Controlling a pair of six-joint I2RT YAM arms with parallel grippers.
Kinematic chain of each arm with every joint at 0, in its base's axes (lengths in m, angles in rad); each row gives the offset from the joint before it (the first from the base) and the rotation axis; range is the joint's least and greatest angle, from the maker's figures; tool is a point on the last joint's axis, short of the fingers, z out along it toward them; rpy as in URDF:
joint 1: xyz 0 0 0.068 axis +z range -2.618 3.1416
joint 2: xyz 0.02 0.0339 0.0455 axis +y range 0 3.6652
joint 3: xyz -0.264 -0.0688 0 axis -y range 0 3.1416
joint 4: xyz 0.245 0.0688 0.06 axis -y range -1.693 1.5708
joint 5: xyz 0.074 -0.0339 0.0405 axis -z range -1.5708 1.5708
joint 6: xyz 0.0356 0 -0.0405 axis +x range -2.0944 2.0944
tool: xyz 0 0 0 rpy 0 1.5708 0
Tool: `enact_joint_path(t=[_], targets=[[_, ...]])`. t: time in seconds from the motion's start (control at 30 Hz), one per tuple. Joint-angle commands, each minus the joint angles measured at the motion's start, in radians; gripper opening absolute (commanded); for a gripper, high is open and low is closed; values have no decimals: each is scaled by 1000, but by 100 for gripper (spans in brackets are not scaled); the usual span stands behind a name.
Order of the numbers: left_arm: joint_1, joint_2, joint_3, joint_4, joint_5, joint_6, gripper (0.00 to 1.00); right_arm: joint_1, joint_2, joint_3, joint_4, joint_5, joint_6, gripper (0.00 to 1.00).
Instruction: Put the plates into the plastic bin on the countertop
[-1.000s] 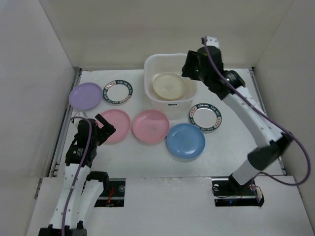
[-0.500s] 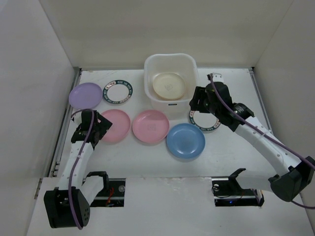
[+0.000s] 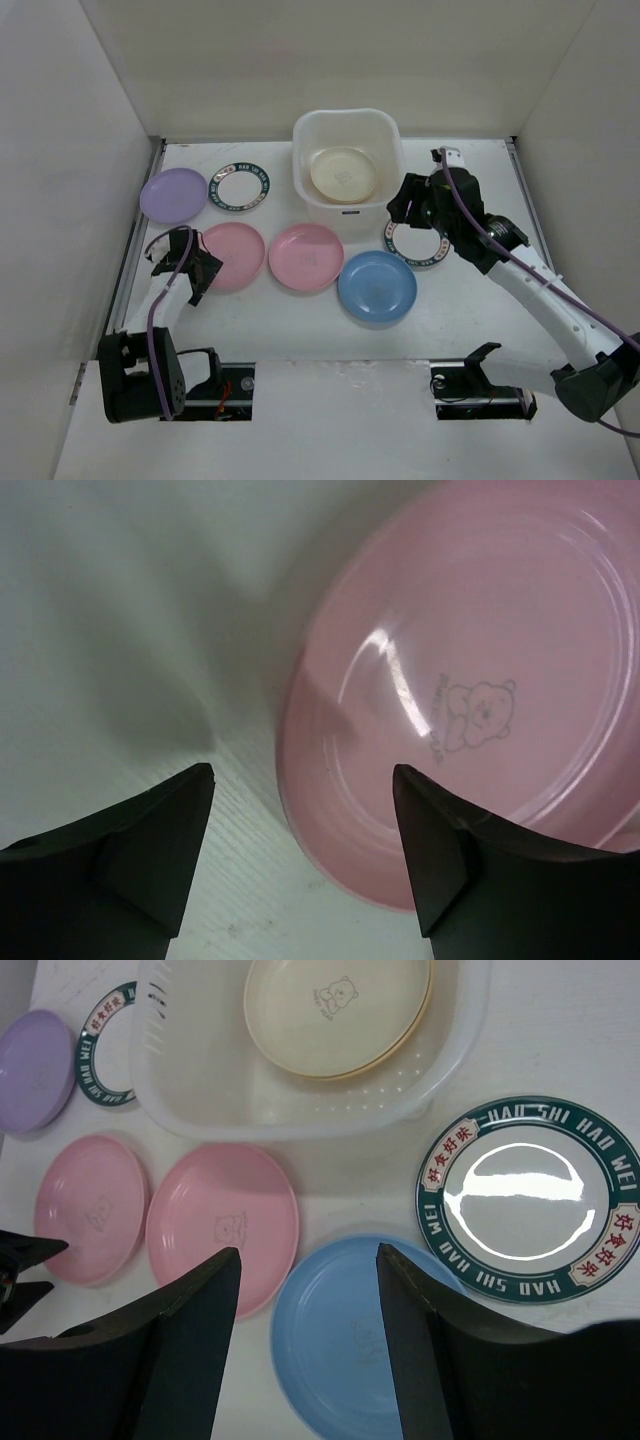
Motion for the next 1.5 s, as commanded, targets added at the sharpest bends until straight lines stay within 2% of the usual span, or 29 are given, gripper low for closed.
enact_joint_path(t=[0.0, 0.13, 0.27, 0.37, 0.43, 0.53, 0.63, 0.7, 0.8, 0.97, 1.17, 1.47], targets=[[30, 49, -27, 74, 14, -92, 68, -18, 4, 25, 35, -11, 0, 62], [39, 160, -28, 141, 49, -100, 51, -33, 6, 29, 32, -19, 2, 62], [34, 230, -24, 190, 56, -134, 28, -39, -2, 23, 32, -35, -15, 62], [34, 202, -27, 184, 69, -151, 11, -54, -4, 11, 37, -45, -21, 62], [36, 119, -35, 151, 76, -152, 7, -71, -4, 2, 42, -57, -23, 62], [42, -65, -14, 14, 82, -157, 6, -103, -2, -9, 57, -83, -23, 62], [25, -257, 99, -160, 73, -134, 6, -134, 2, -24, 69, -111, -9, 62], [-1, -317, 196, -242, 50, -114, 6, -142, 4, -36, 75, -121, 6, 61], [-33, -339, 340, -253, 39, -77, 7, -139, -8, -67, 92, -123, 28, 61], [-178, -124, 577, -129, 89, 38, 8, -137, -16, -101, 100, -131, 37, 61], [-378, 210, 845, 49, 83, 136, 9, -146, -68, -130, 89, -115, 38, 61], [-473, 514, 983, 363, 71, 196, 9, -151, -169, -170, 17, -80, 45, 61]])
